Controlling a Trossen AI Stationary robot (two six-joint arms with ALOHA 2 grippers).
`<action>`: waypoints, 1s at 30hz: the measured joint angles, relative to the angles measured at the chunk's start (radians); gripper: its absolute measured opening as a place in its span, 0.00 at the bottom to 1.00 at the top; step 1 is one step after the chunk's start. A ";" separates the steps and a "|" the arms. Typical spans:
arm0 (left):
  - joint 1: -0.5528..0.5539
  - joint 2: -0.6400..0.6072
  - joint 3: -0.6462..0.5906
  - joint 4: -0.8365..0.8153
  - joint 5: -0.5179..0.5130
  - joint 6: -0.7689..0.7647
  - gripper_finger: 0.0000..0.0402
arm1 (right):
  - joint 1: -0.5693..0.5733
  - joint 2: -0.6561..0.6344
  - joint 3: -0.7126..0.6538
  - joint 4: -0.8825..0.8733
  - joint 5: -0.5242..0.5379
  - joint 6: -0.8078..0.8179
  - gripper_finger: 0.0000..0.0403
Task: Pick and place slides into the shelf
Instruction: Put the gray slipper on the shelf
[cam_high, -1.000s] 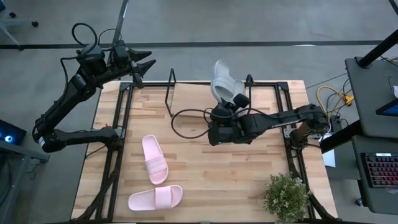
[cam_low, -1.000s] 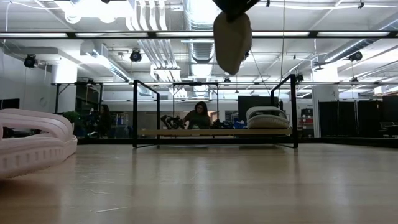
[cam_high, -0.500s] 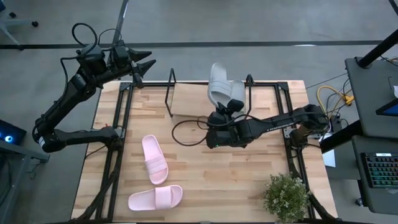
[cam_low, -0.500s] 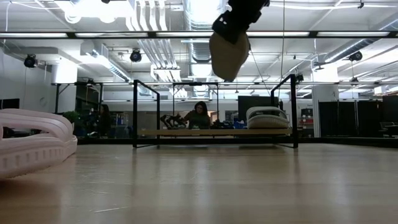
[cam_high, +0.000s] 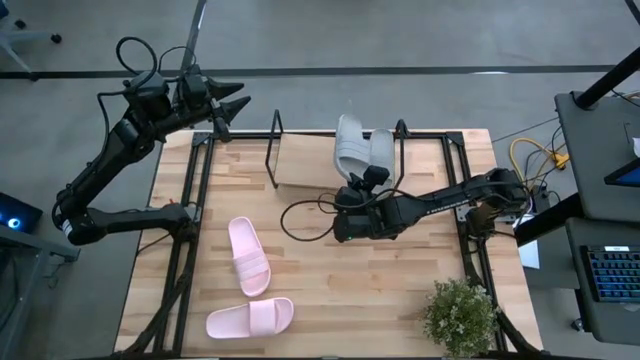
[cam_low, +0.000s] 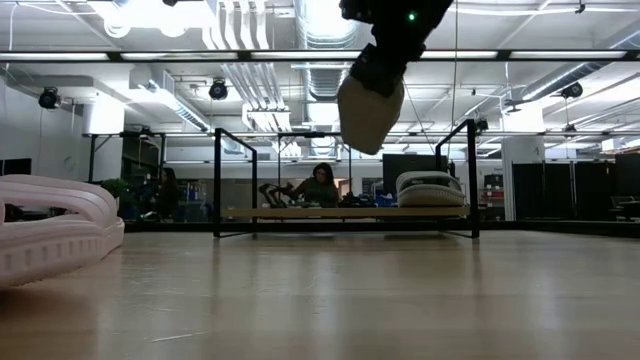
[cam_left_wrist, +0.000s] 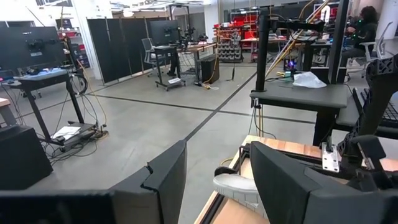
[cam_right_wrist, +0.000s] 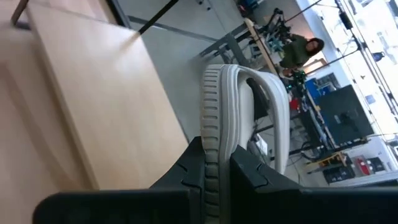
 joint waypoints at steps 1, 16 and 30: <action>0.000 0.000 0.000 -0.002 0.000 0.000 0.40 | 0.000 0.000 -0.015 0.024 -0.003 -0.022 0.06; 0.000 0.001 0.000 -0.047 0.000 0.000 0.40 | 0.000 0.066 -0.151 0.352 0.017 -0.392 0.06; 0.000 0.001 0.000 -0.051 0.000 0.000 0.40 | -0.003 0.213 -0.085 0.278 0.065 -0.341 0.06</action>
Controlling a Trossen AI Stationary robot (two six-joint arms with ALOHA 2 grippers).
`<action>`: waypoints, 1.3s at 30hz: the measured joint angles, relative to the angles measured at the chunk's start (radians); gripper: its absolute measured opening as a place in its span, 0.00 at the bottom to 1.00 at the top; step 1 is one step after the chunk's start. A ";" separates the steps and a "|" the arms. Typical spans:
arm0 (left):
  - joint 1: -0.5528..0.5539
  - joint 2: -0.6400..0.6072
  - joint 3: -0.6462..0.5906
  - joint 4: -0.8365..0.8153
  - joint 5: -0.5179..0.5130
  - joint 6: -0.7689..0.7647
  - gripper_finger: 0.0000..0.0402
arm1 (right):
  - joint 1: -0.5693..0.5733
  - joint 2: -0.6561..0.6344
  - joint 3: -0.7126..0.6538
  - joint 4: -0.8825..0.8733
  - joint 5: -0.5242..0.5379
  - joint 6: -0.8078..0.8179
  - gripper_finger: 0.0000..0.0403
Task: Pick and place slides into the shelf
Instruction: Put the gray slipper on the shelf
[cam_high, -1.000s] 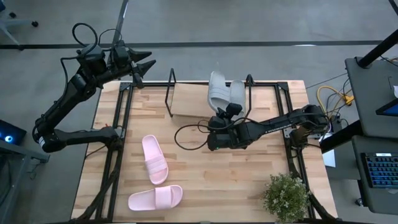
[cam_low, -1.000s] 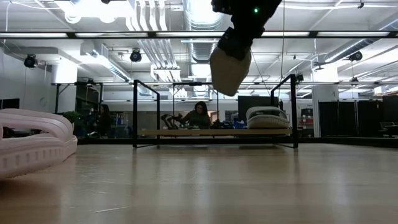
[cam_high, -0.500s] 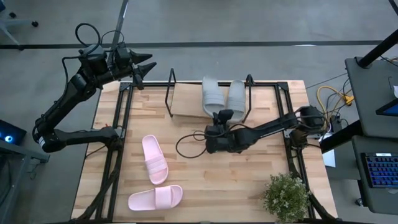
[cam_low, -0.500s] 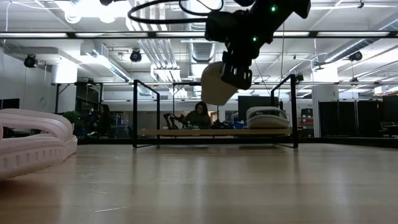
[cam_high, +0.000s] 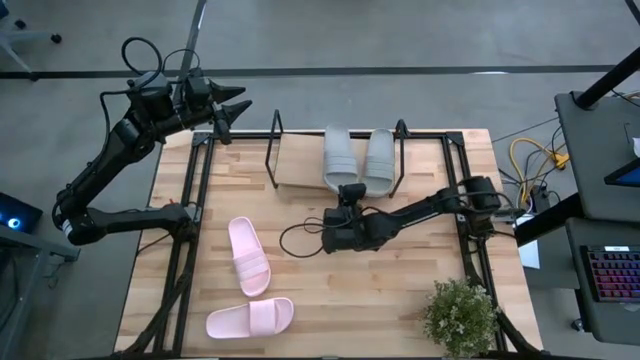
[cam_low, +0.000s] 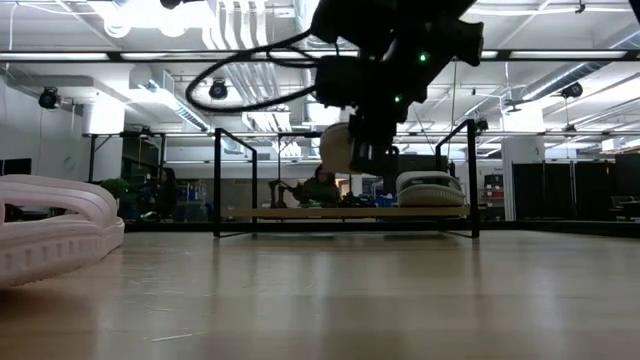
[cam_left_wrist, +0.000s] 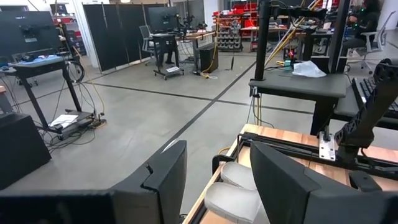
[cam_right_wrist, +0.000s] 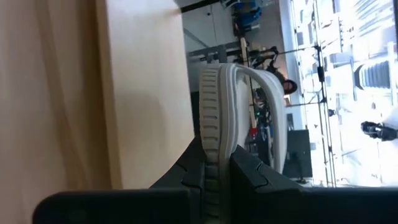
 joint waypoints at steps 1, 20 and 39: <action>0.000 0.000 0.000 0.000 0.000 0.000 0.40 | -0.001 0.012 0.012 -0.028 0.000 0.028 0.06; 0.000 0.000 0.000 -0.055 0.000 0.000 0.40 | -0.051 0.084 0.091 -0.315 -0.027 0.362 0.06; 0.000 0.000 0.000 -0.056 0.000 0.001 0.40 | -0.069 0.147 0.093 -0.316 -0.052 0.320 0.06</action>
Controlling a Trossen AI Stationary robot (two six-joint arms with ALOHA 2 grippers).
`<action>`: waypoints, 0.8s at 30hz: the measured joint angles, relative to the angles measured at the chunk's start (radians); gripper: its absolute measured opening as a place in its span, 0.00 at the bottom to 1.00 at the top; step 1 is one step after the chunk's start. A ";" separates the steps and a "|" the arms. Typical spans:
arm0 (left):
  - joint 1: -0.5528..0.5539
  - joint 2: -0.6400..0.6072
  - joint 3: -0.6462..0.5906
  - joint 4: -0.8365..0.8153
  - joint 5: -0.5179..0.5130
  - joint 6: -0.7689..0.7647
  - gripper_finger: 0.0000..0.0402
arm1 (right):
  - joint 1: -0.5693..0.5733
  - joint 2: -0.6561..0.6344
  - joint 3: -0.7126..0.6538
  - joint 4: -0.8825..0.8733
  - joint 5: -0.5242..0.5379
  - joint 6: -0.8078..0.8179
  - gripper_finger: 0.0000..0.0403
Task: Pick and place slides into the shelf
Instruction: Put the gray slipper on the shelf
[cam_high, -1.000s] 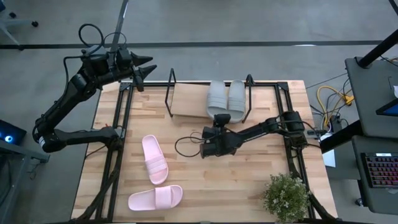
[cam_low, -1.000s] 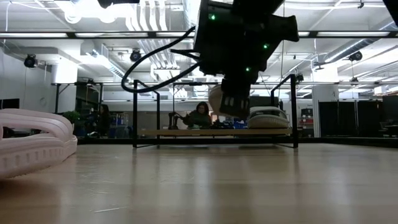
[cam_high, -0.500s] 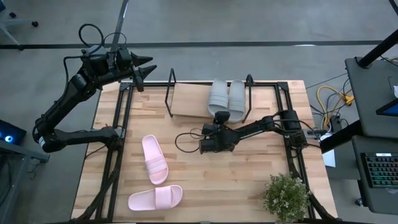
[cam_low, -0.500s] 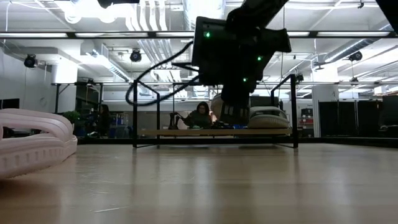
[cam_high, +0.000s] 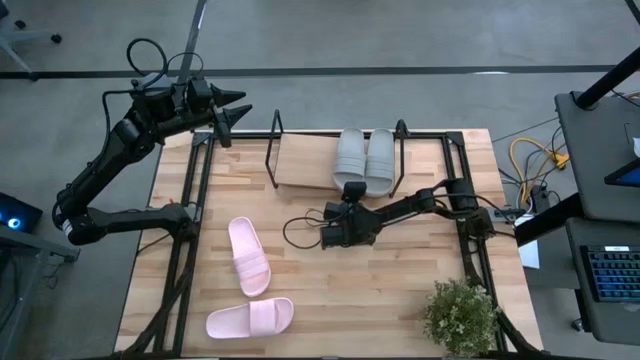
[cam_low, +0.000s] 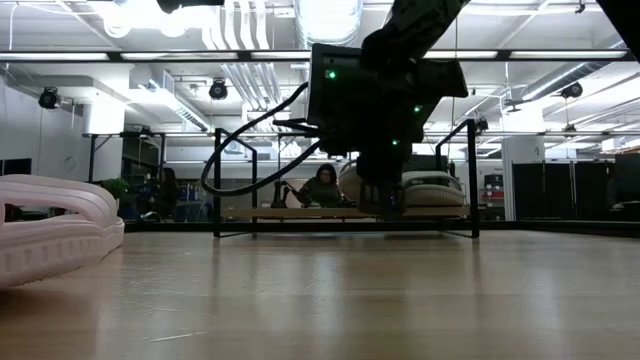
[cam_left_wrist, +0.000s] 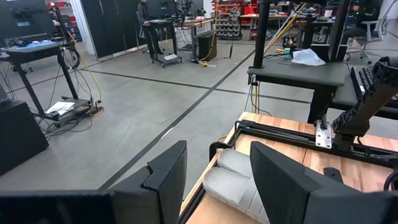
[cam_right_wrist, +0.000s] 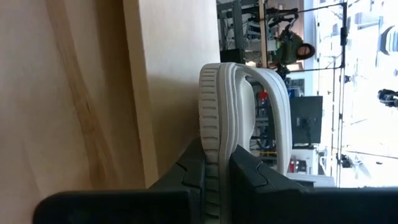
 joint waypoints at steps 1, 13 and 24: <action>0.000 0.000 0.000 0.000 0.000 0.000 0.40 | -0.002 0.000 0.000 0.000 -0.001 0.000 0.06; 0.000 0.000 0.000 -0.001 0.000 0.000 0.40 | -0.018 0.000 0.000 -0.004 -0.043 0.023 0.06; 0.000 0.000 0.000 -0.001 0.000 0.000 0.40 | -0.018 0.001 0.000 -0.006 -0.077 0.030 0.16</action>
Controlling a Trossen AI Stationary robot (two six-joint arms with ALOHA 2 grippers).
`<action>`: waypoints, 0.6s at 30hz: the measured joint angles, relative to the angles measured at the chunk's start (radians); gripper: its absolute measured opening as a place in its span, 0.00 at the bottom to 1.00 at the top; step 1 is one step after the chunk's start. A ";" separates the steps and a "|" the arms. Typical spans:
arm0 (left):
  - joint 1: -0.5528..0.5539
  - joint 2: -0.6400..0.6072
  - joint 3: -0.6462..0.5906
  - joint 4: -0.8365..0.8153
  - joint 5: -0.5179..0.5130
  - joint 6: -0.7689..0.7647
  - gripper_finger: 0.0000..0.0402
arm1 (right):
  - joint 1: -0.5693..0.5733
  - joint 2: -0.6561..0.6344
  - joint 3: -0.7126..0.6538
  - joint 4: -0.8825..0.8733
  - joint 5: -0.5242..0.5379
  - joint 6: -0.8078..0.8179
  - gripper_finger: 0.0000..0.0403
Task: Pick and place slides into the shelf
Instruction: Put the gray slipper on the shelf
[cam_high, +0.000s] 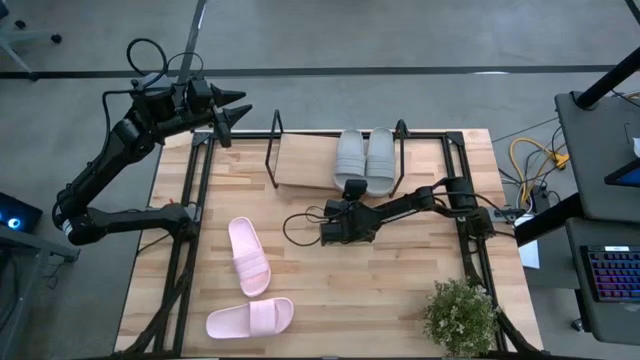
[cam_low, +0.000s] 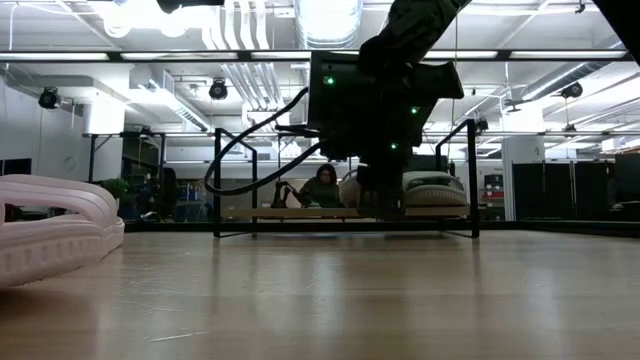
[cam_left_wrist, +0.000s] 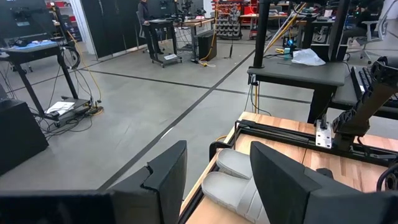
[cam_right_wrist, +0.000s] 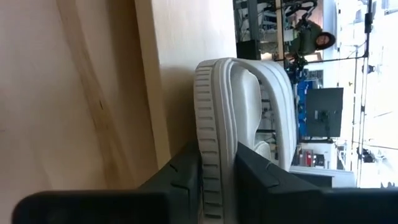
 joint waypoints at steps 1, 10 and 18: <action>0.000 0.000 0.000 0.000 0.000 0.000 0.40 | 0.000 0.000 0.000 0.000 -0.016 0.000 0.17; 0.000 0.000 0.000 0.000 0.001 0.000 0.40 | 0.005 -0.007 0.000 -0.004 -0.075 0.002 0.19; 0.000 0.000 0.000 -0.001 0.001 0.005 0.40 | 0.007 -0.015 0.000 -0.003 -0.075 0.015 0.29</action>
